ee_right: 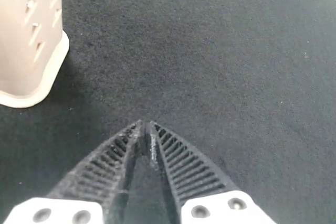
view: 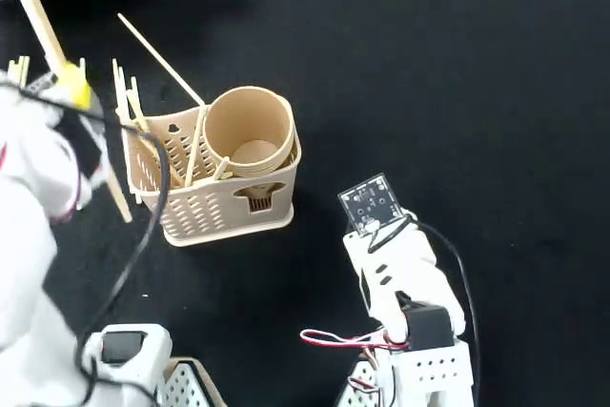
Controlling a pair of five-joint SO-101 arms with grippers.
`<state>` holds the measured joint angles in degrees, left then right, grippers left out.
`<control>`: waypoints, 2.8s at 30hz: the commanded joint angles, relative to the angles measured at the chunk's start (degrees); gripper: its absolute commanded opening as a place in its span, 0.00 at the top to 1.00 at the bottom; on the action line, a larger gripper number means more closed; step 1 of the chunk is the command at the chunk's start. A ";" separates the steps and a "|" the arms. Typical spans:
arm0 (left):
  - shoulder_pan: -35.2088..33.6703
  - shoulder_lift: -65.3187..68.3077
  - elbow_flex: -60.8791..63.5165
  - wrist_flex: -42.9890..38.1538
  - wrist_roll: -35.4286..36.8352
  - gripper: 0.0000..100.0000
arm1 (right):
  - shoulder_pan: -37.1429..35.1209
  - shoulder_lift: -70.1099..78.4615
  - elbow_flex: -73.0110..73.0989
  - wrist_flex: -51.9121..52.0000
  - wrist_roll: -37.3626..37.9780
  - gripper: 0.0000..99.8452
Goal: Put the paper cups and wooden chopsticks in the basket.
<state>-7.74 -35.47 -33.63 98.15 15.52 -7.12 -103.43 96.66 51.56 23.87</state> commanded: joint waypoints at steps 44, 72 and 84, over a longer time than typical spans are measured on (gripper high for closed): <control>-2.33 -36.84 63.52 -35.78 -6.59 0.78 | 0.70 -4.62 -0.22 0.00 -0.18 0.99; -24.13 46.42 21.93 -27.60 -13.63 0.78 | 0.70 -4.62 -0.22 0.00 -0.18 0.99; -24.48 79.47 -4.53 -27.43 -14.42 0.78 | 0.70 -4.62 -0.22 0.00 -0.18 0.99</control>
<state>-31.56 37.23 -27.56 71.08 1.27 -7.12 -103.43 96.66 51.56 23.87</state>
